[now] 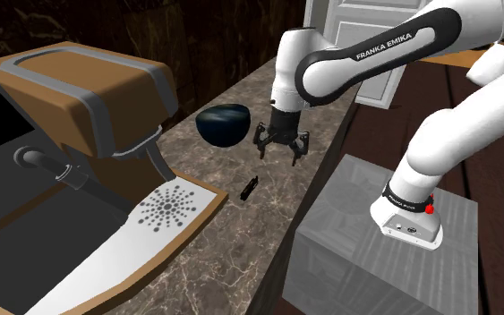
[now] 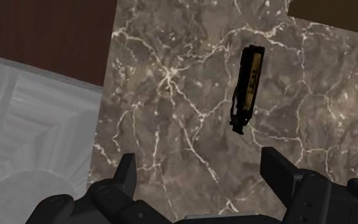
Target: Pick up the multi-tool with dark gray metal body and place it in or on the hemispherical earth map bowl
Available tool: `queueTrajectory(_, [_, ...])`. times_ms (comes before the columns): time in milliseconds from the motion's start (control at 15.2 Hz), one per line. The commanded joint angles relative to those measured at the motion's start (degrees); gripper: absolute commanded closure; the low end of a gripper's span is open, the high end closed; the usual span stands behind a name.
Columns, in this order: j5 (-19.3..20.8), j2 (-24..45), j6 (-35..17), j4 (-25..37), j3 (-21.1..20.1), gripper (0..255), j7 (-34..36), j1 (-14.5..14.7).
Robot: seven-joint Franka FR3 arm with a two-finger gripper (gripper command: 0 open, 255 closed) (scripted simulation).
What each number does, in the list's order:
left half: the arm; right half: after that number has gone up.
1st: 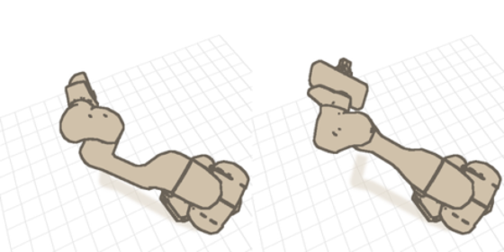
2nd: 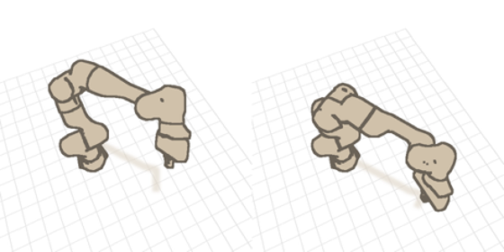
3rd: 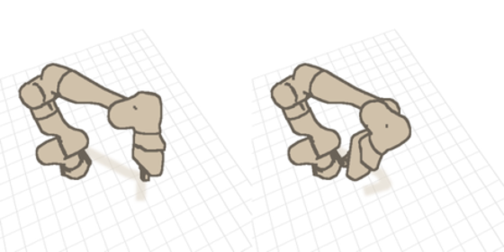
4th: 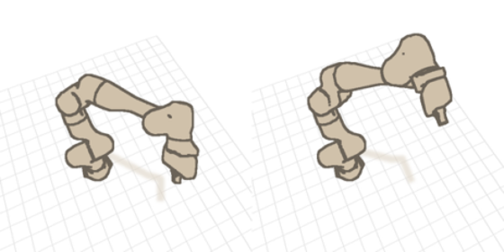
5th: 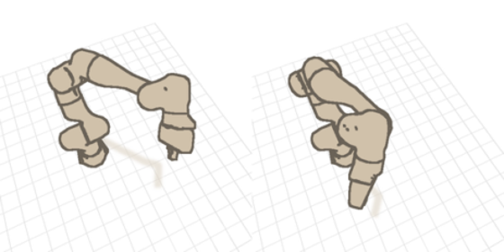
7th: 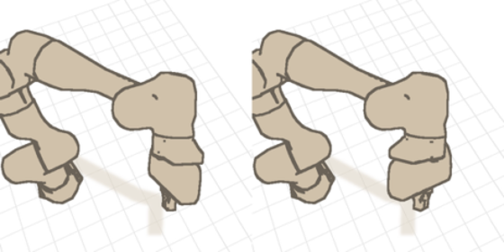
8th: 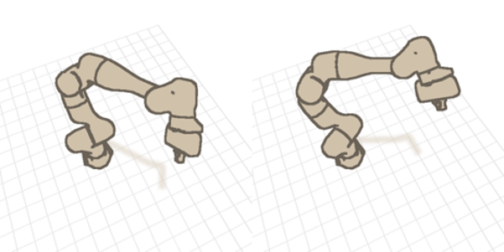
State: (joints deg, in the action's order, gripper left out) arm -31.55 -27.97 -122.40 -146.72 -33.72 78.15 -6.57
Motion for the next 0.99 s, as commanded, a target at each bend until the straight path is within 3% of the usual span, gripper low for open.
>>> queueTrajectory(0, [-1.0, 4.7, -4.0, 1.8, -3.2, 0, 6.1, -1.5])
queueTrajectory(330, [0.7, 16.6, -13.3, 6.4, -10.0, 0, 20.5, -5.3])
queueTrajectory(924, [3.7, 23.3, -21.0, 5.1, -12.5, 0, 22.8, -5.5])
